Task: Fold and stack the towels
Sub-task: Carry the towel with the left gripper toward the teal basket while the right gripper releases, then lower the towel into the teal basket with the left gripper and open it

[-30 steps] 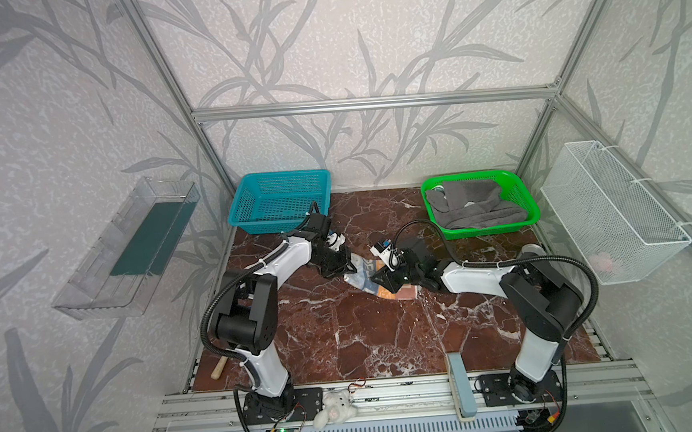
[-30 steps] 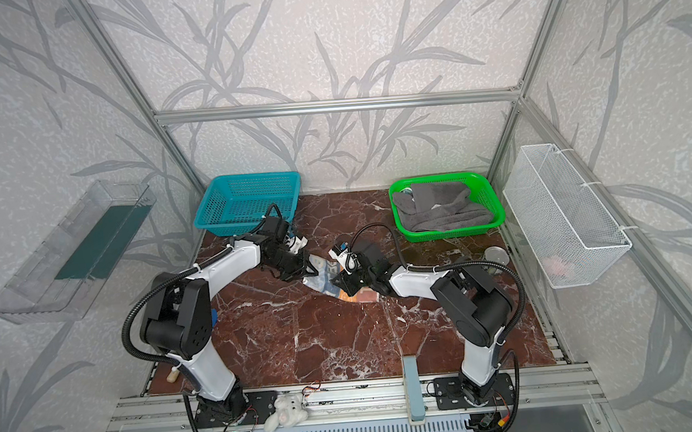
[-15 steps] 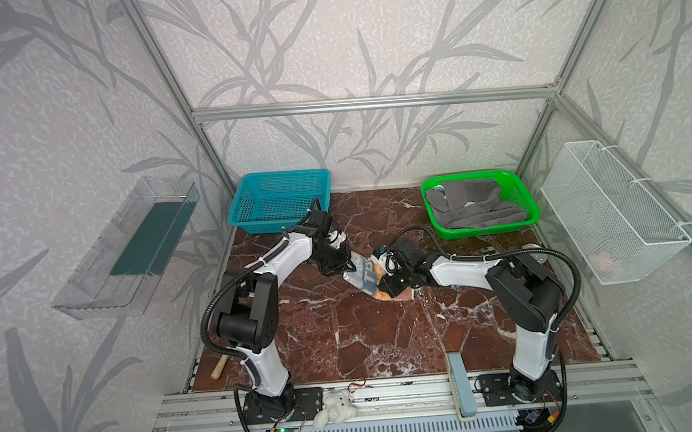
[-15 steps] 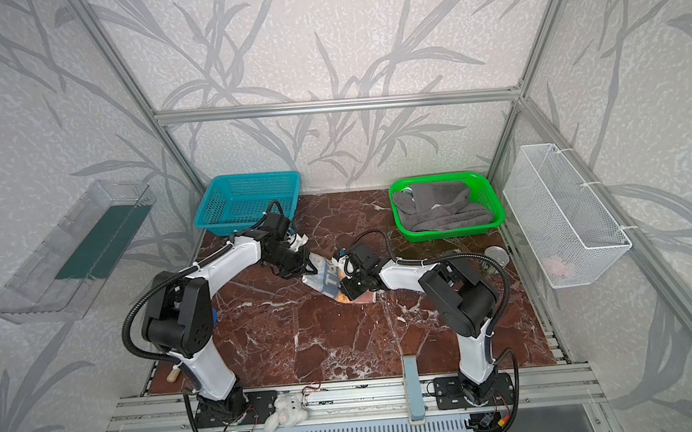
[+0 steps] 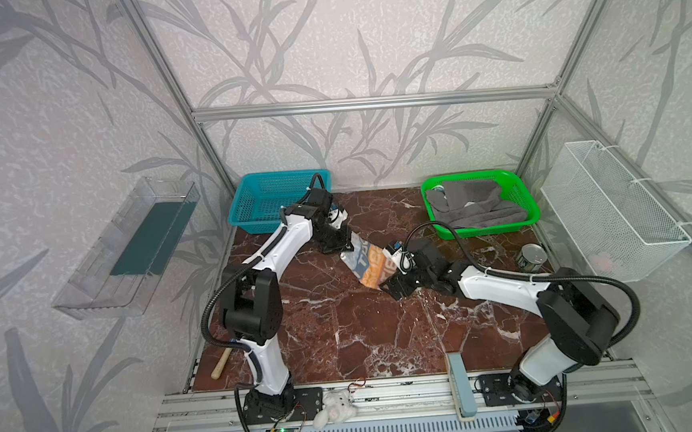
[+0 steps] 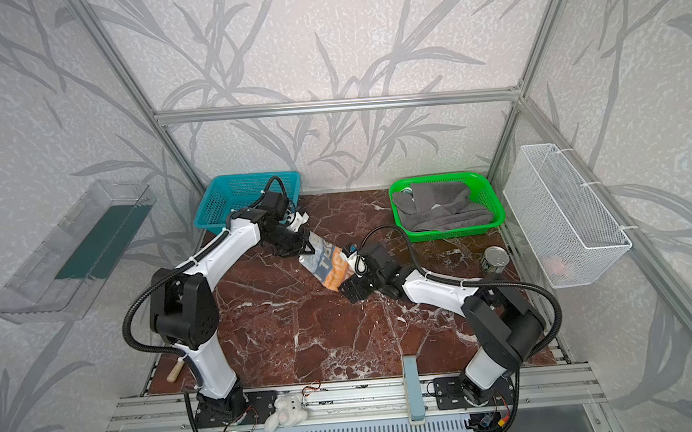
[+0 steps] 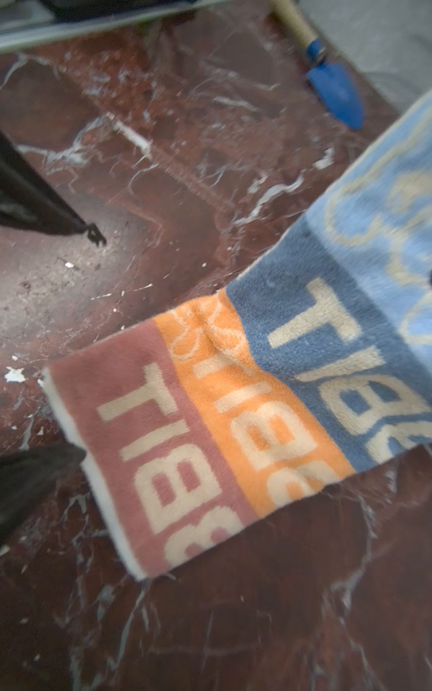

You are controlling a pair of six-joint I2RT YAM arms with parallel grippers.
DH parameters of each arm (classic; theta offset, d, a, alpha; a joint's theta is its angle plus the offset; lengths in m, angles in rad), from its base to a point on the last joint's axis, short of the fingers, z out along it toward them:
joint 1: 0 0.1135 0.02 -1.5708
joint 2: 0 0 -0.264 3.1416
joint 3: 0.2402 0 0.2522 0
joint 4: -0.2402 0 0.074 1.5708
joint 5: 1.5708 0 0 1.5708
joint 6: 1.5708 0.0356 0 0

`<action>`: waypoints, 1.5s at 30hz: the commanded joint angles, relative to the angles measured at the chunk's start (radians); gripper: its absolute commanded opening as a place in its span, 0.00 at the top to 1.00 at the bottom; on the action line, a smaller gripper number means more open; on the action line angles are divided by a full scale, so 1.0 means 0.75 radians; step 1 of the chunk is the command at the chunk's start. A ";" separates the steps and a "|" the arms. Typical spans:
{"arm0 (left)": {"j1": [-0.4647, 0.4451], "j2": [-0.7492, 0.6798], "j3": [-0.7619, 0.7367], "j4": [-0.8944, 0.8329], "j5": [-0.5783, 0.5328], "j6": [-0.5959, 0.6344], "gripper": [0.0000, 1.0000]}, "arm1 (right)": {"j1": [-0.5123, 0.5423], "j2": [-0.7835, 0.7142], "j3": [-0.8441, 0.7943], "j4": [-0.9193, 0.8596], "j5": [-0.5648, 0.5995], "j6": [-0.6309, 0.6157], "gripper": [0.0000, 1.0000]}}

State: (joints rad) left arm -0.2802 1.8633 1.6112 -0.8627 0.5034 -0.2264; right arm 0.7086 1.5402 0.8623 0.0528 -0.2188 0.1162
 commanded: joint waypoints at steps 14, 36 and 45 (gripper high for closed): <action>0.030 0.443 0.954 -0.276 -0.321 0.333 1.00 | 0.008 -0.192 -0.026 -0.061 0.051 -0.094 0.01; 0.197 0.602 1.237 -0.178 -0.868 0.685 1.00 | 0.012 -0.239 -0.097 0.068 0.046 -0.147 0.01; 0.270 0.623 1.236 -0.125 -0.893 0.735 1.00 | 0.014 -0.240 -0.130 0.309 0.033 -0.141 0.01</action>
State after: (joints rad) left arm -0.0994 2.3096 2.5034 -0.9760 -0.1272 0.2802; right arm 0.7143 1.3861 0.7864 0.1753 -0.1917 0.0101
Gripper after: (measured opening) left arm 0.064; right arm 0.990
